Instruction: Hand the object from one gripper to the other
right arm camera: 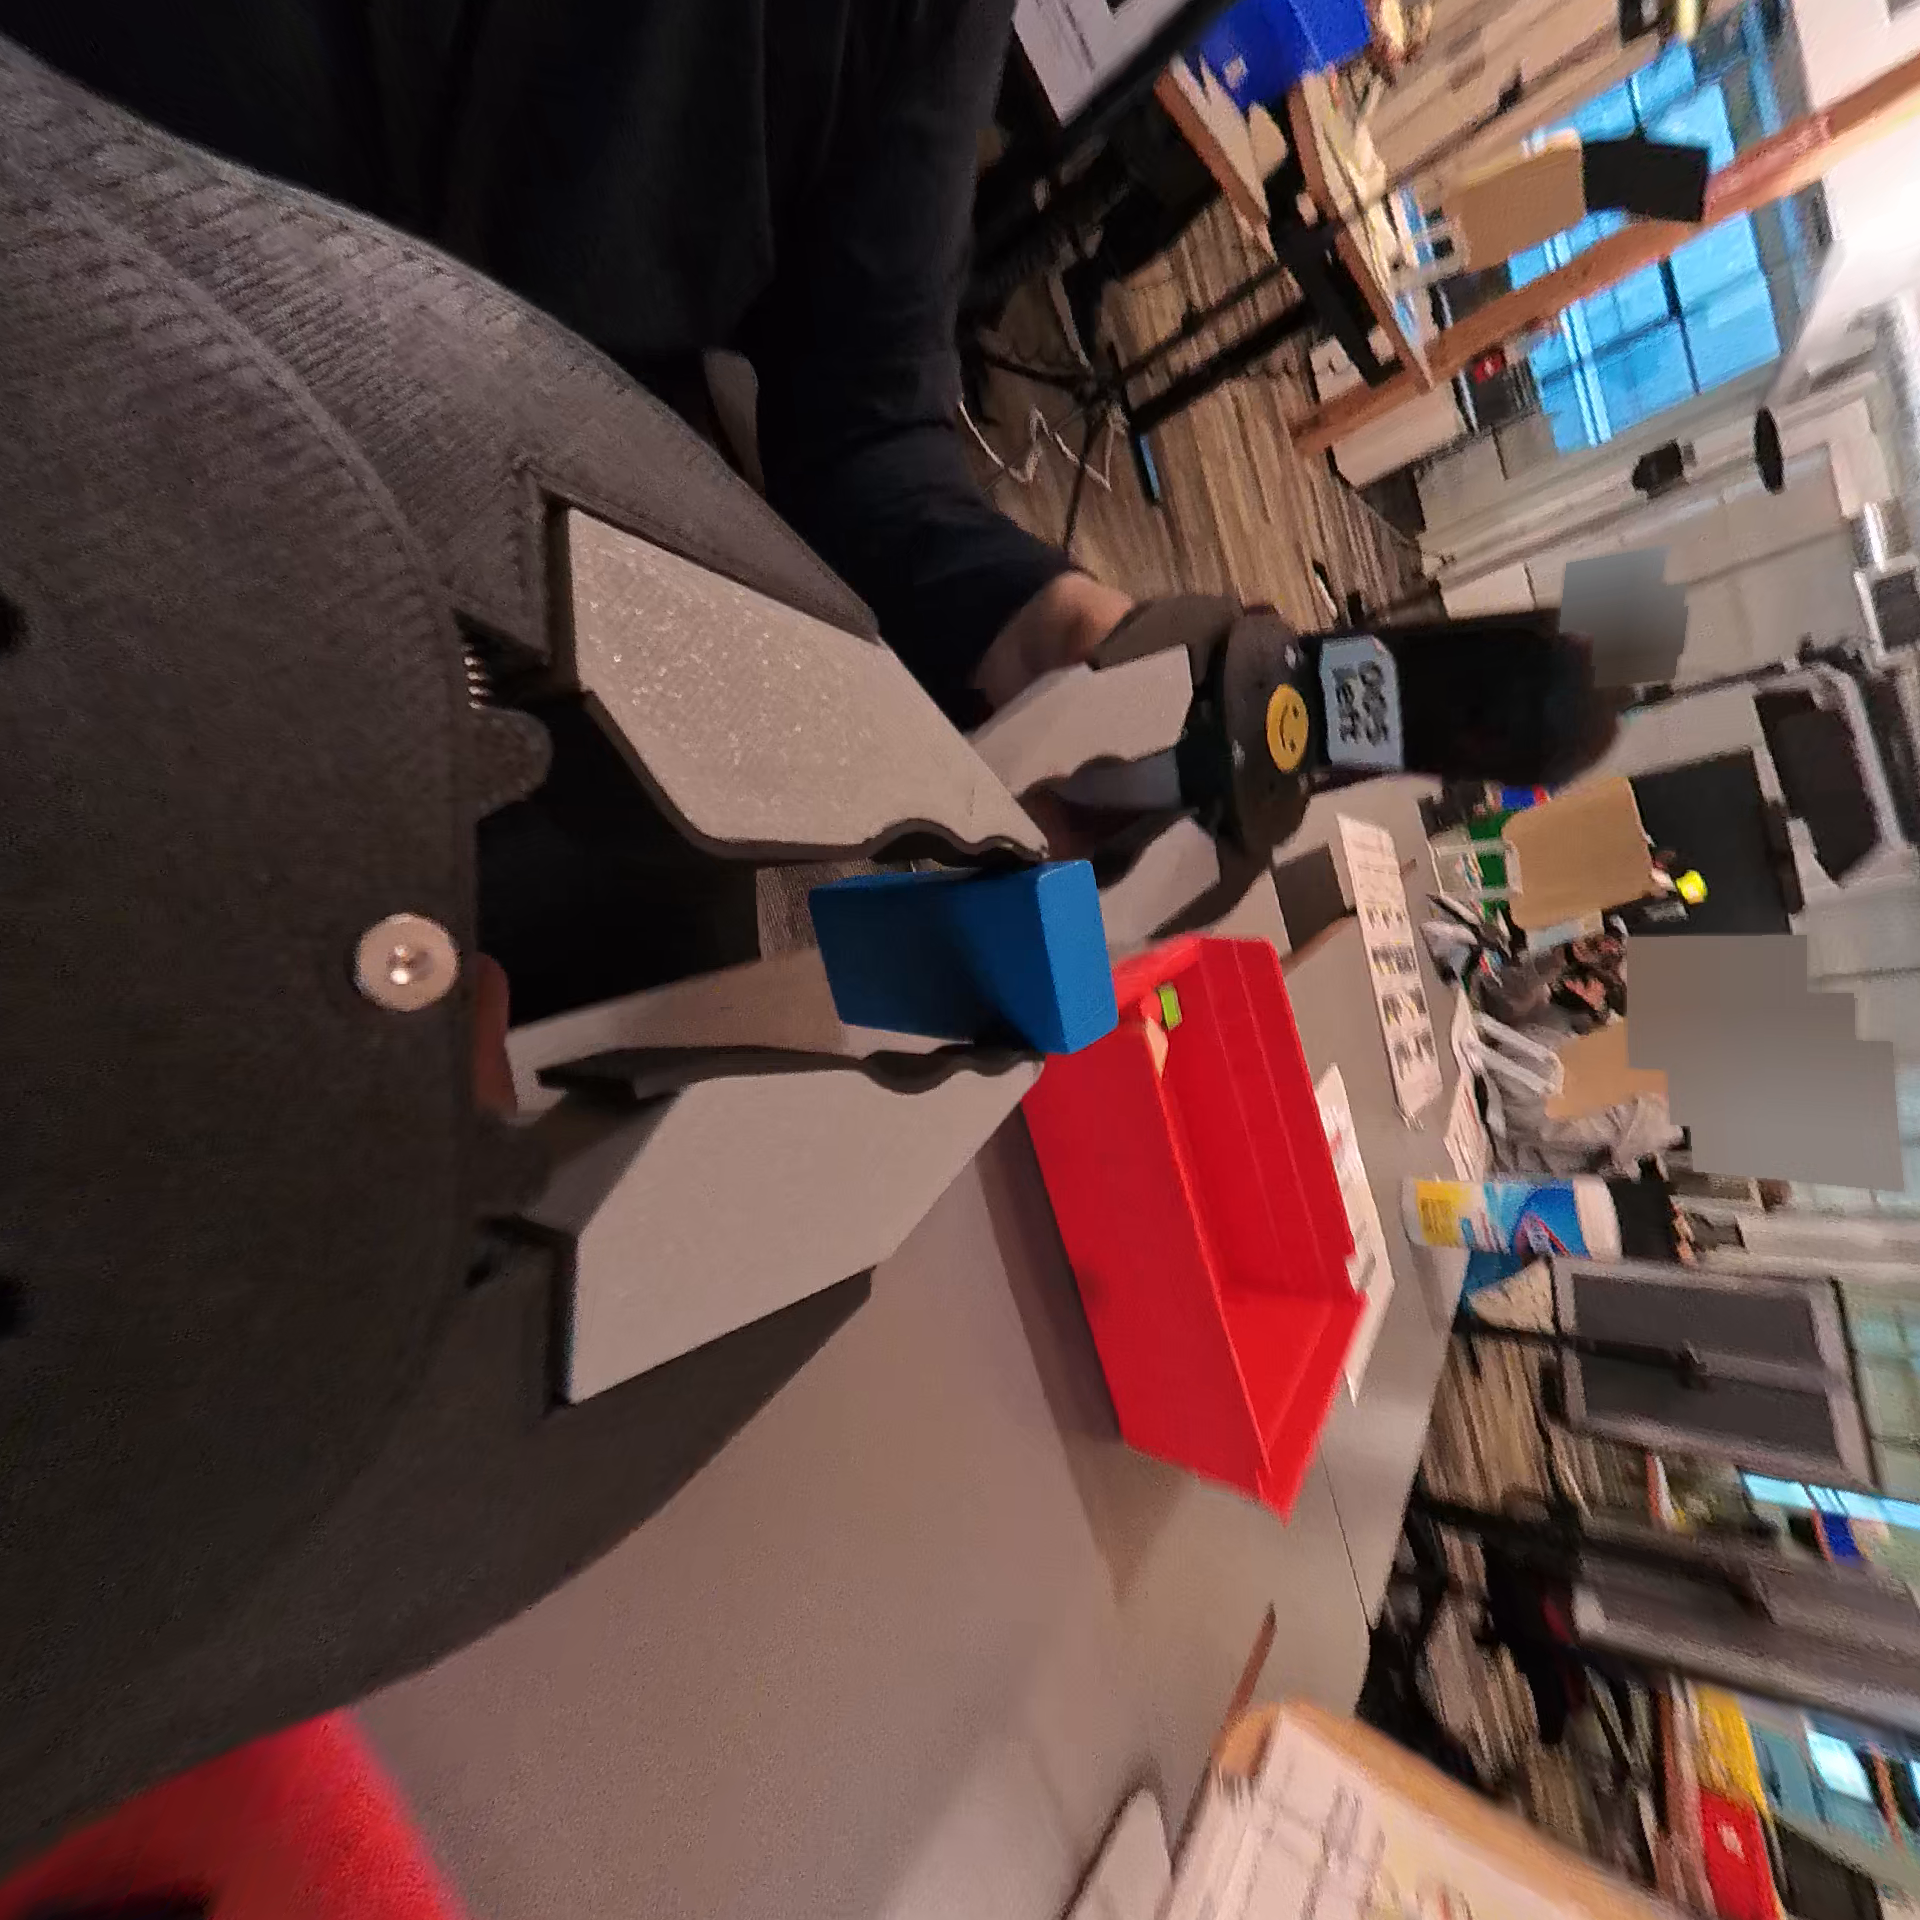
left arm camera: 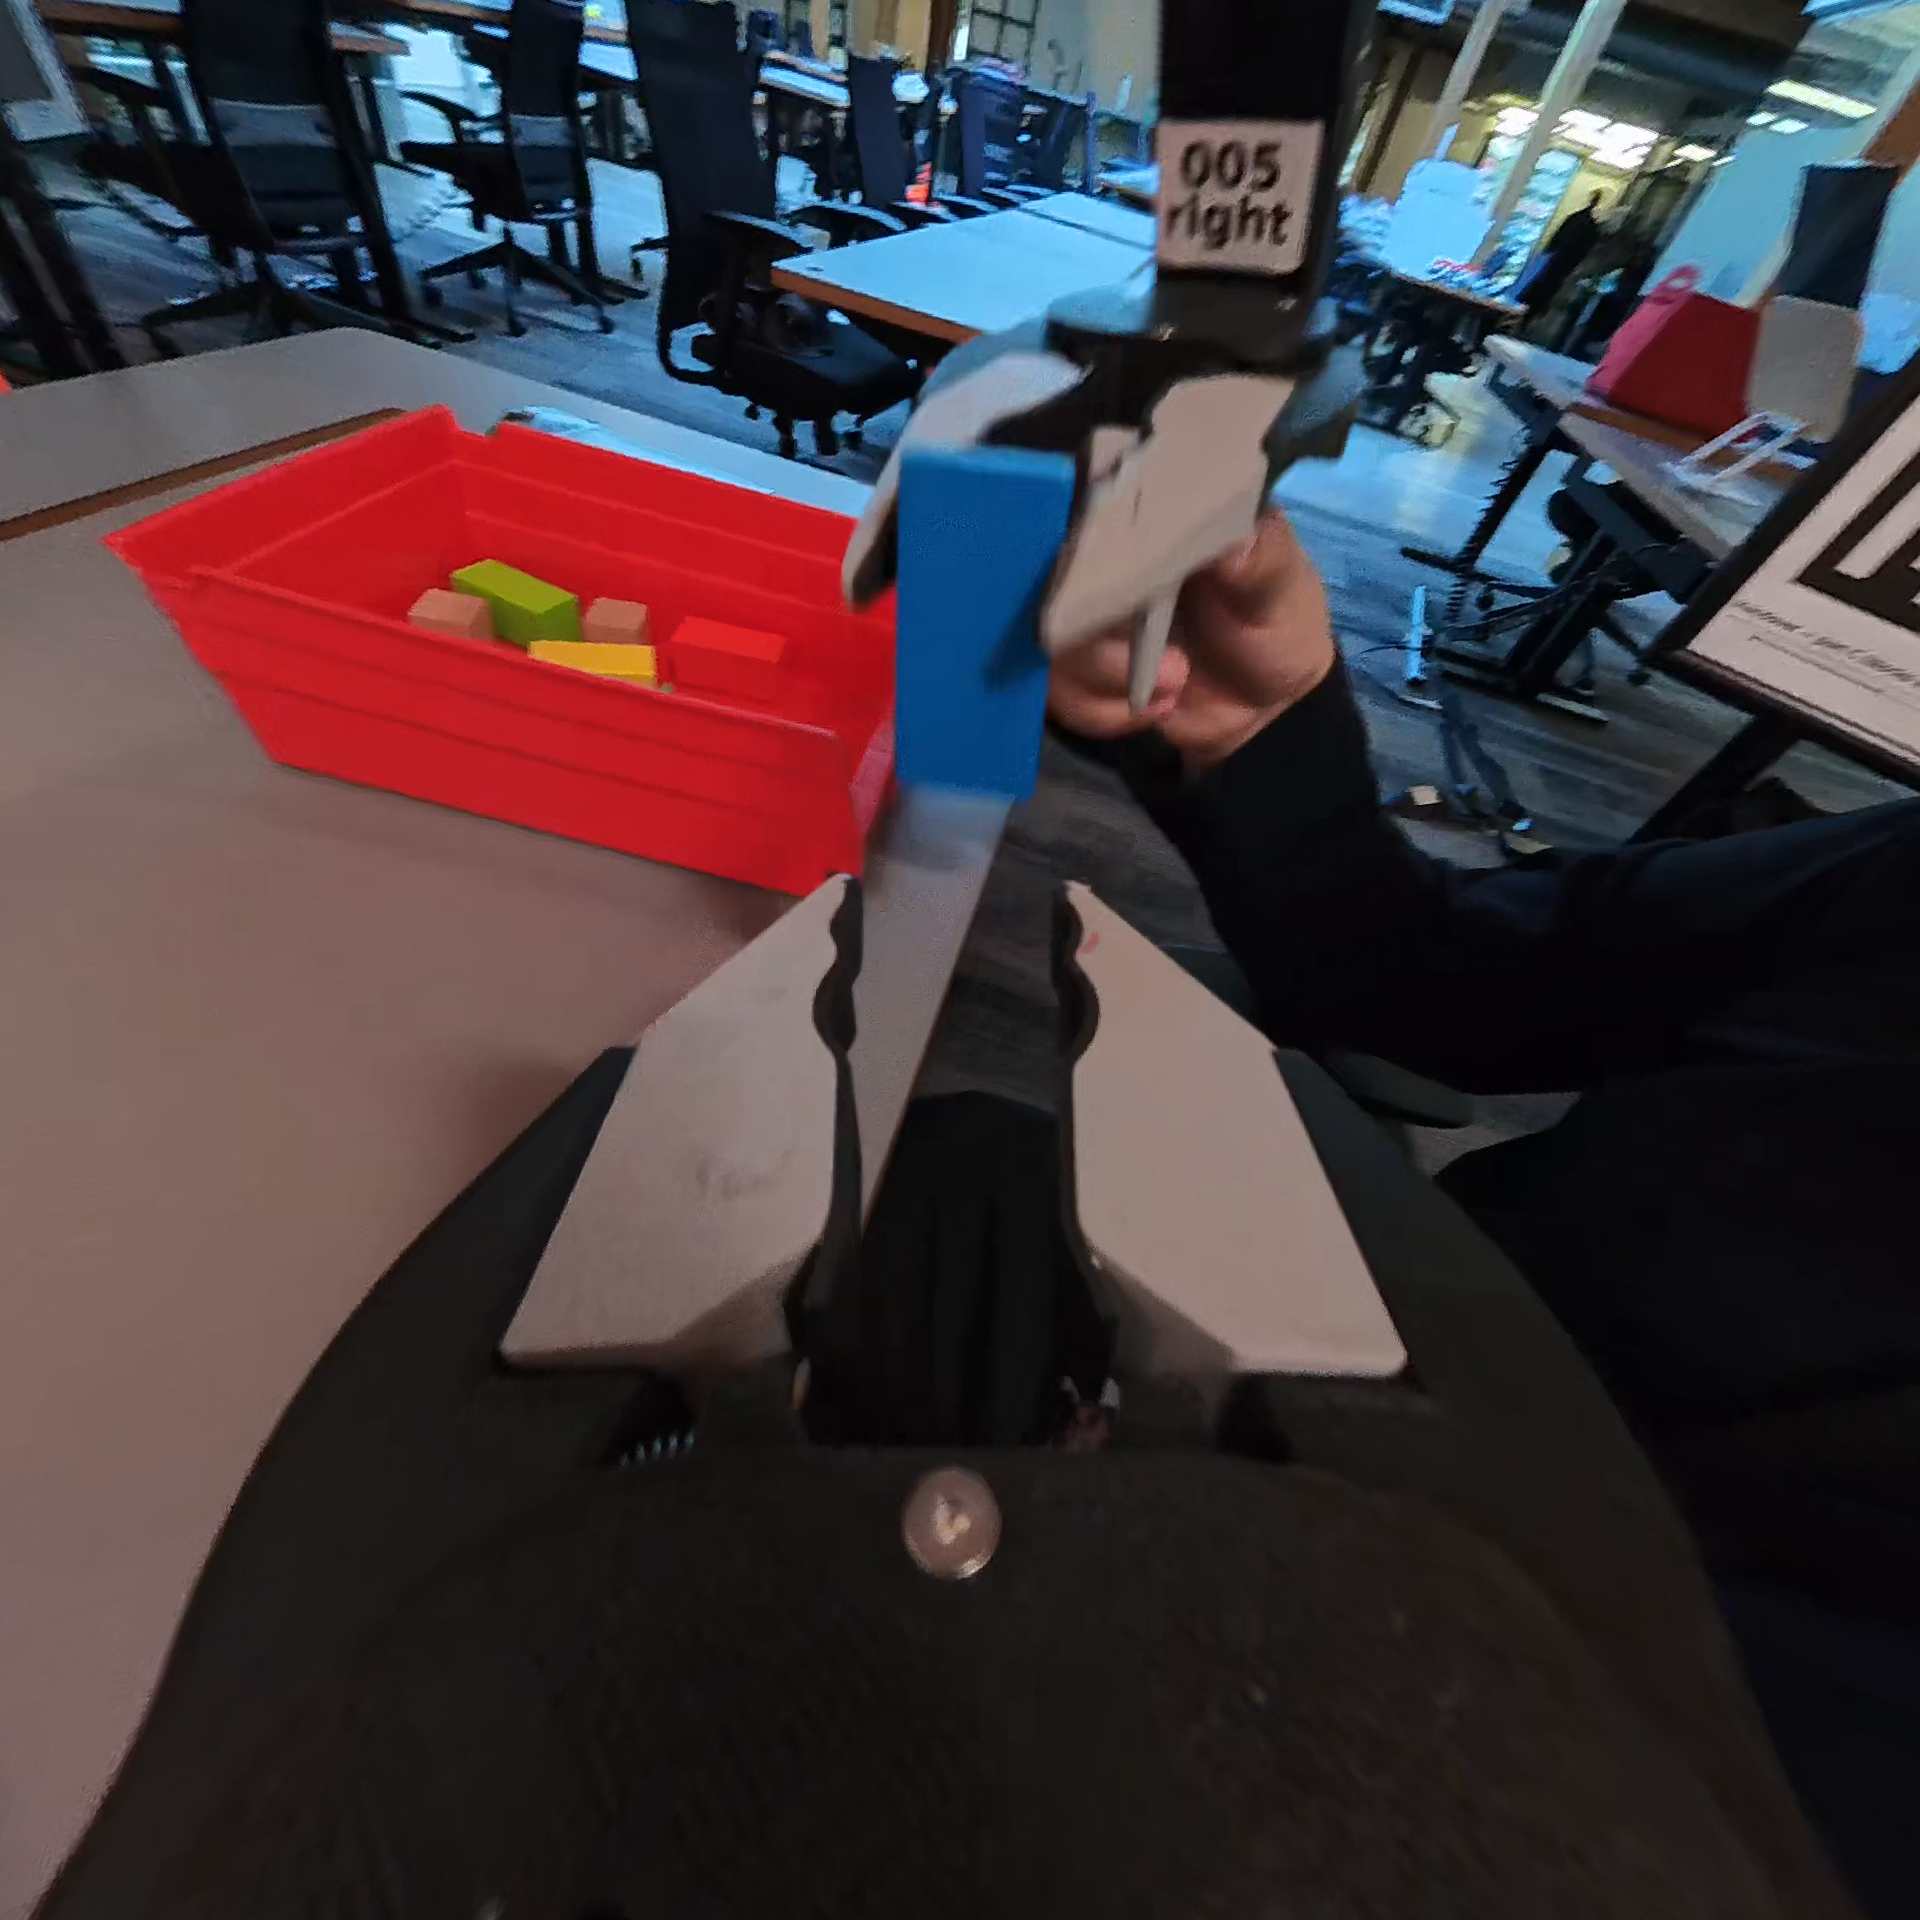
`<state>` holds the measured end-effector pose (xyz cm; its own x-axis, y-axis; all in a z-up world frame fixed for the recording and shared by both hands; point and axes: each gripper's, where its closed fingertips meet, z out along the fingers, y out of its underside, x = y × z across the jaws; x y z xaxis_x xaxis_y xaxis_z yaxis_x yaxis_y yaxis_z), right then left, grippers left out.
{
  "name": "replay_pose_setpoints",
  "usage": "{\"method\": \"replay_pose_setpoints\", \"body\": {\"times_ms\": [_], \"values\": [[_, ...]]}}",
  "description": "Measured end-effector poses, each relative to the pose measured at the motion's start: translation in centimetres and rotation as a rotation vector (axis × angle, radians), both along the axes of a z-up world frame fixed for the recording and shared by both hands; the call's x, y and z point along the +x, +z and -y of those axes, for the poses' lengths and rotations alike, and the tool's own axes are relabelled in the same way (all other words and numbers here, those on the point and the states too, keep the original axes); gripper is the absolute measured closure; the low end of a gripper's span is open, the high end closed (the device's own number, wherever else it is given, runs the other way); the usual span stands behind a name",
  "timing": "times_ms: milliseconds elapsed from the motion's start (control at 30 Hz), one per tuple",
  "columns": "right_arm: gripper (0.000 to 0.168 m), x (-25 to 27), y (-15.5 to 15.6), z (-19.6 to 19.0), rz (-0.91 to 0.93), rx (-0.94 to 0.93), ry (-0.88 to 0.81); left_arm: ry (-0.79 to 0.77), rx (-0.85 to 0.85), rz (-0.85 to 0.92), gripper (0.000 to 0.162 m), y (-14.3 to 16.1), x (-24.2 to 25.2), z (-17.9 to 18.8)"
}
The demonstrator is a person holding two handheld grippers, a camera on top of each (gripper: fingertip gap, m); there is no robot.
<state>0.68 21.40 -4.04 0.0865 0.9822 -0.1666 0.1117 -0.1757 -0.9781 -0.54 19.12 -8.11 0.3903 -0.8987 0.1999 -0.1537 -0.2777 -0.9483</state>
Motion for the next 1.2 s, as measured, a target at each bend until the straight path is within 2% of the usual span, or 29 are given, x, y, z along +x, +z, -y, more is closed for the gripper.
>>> {"method": "replay_pose_setpoints", "body": {"times_ms": [100,167,300,433,533,767,933,1100,1200], "values": [[0.137,4.9,-0.2,-5.5,0.053,0.073,-0.238,0.038,0.012,-0.012,0.128,0.1,-1.0,-0.5],[0.137,8.8,-2.0,-9.7,0.167,0.098,-0.425,0.038,0.012,0.004,0.128,0.5,-1.3,-0.5],[0.137,14.7,-6.8,-14.4,0.38,0.029,-0.616,0.05,0.021,-0.001,0.13,0.5,-1.4,-0.7],[0.137,17.3,-12.2,-16.5,0.63,-0.017,-0.663,0.063,0.019,-0.018,0.133,0.0,-1.2,-1.0],[0.137,19.6,-15.1,-18.4,0.776,-0.048,-0.759,0.066,0.012,-0.029,0.133,-0.3,-1.2,-1.1],[0.136,21.9,-19.4,-19.8,0.945,-0.158,-0.85,0.076,0.013,-0.019,0.134,0.0,-1.7,-1.2],[0.135,22.2,-19.5,-20.7,0.922,-0.18,-0.911,0.093,0.008,-0.032,0.134,-0.2,-2.0,-1.4],[0.131,22.1,-17.2,-20.9,0.825,-0.133,-0.937,0.15,0.027,-0.047,0.132,0.1,-3.5,-2.2],[0.132,22.0,-15.2,-20.8,0.756,-0.092,-0.953,0.248,0.056,-0.109,0.128,0.3,-6.6,-3.3]]}}
